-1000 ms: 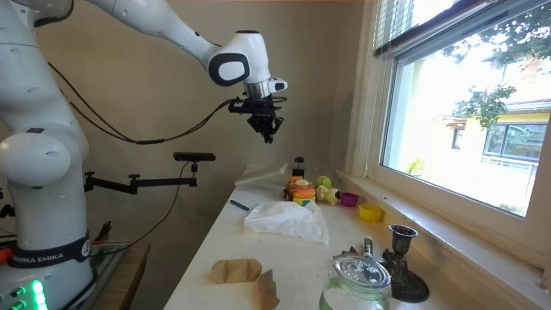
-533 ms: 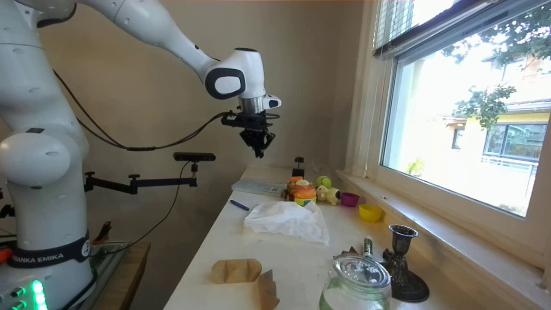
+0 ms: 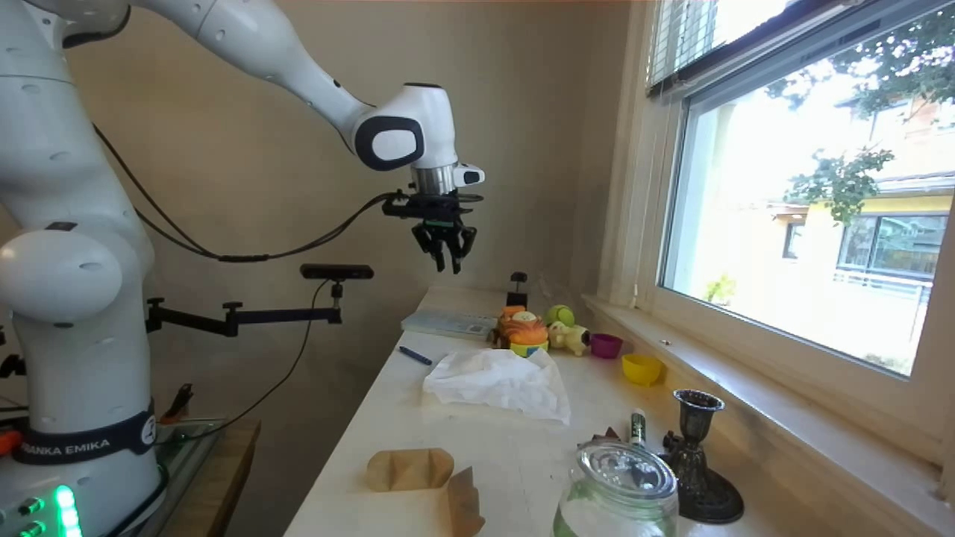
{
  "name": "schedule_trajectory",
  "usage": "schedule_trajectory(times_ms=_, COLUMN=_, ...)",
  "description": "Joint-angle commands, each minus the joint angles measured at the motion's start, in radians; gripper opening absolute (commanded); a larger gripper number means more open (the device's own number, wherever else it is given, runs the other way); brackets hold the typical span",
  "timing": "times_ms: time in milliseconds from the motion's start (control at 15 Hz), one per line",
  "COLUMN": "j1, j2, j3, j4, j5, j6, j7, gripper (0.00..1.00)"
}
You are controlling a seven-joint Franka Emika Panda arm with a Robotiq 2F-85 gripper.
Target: Flip the children's book over
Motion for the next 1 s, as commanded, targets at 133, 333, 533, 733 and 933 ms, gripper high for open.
schedule_trajectory(times_ms=133, j1=0.002, j2=0.004, j3=-0.003, j4=0.001, j5=-0.003, j6=-0.002, j7=0.003, gripper=0.49)
schedule_trajectory(times_ms=333, j1=0.002, j2=0.004, j3=-0.003, j4=0.001, j5=-0.003, j6=-0.002, j7=0.003, gripper=0.49)
schedule_trajectory(times_ms=533, j1=0.002, j2=0.004, j3=-0.004, j4=0.001, j5=-0.003, j6=-0.002, j7=0.003, gripper=0.74)
schedule_trajectory(times_ms=733, j1=-0.053, j2=0.017, j3=0.052, j4=0.028, j5=-0.090, j6=0.017, j7=0.276, gripper=0.90)
schedule_trajectory(times_ms=933, j1=-0.088, j2=-0.007, j3=0.071, j4=0.047, j5=-0.167, j6=-0.037, j7=0.483, gripper=1.00)
